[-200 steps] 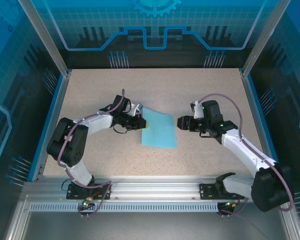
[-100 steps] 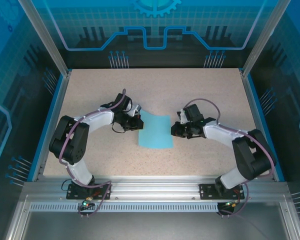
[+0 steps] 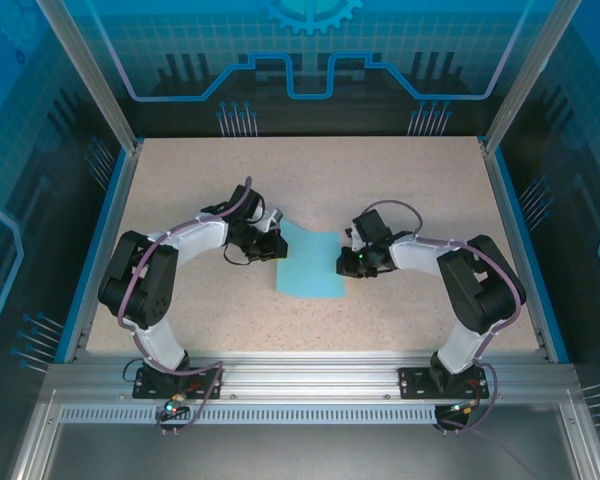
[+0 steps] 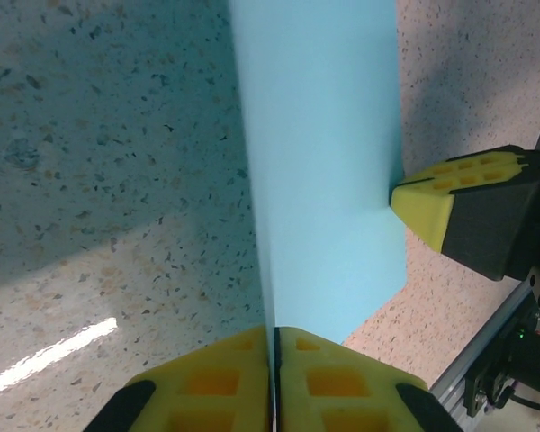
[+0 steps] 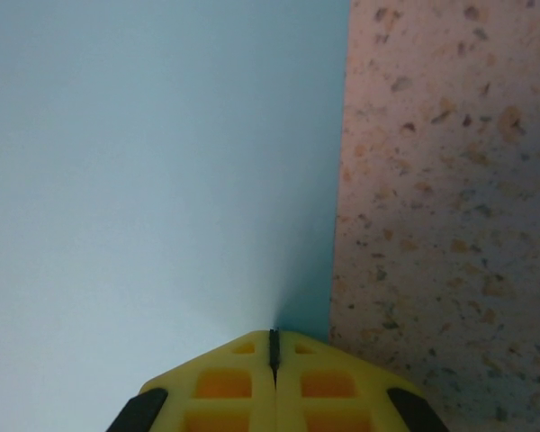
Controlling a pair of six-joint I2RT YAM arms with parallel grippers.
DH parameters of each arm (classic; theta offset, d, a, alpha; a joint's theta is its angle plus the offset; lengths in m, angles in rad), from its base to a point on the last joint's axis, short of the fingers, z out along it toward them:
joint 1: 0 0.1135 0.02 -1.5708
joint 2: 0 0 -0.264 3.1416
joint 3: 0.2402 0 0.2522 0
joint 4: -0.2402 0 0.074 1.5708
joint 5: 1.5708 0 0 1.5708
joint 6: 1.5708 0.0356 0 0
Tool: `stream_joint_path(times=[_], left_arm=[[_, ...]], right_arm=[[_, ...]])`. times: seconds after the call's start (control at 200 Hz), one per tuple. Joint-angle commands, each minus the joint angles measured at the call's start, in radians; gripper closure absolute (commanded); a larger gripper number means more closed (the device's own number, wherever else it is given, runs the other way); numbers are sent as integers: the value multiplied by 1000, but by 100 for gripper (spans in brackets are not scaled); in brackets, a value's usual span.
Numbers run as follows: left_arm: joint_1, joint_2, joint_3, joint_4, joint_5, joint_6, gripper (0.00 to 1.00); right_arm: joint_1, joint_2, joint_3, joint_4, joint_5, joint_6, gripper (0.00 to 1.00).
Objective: Fold a paper plane with a square sheet of paper (fold left side to right side)
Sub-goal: First fold in half a square sheet of paper at the center of the table.
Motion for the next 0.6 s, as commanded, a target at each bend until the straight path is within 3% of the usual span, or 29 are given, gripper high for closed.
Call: stream_joint_path(times=[0.0, 0.325, 0.595], left_arm=[[-9, 9, 29, 0, 72, -7, 82], [-35, 45, 44, 103, 193, -92, 57], [-66, 104, 84, 121, 200, -109, 48]], right_arm=[[16, 30, 16, -43, 27, -15, 94], [28, 30, 15, -52, 47, -19, 93], [30, 18, 12, -55, 53, -22, 93]])
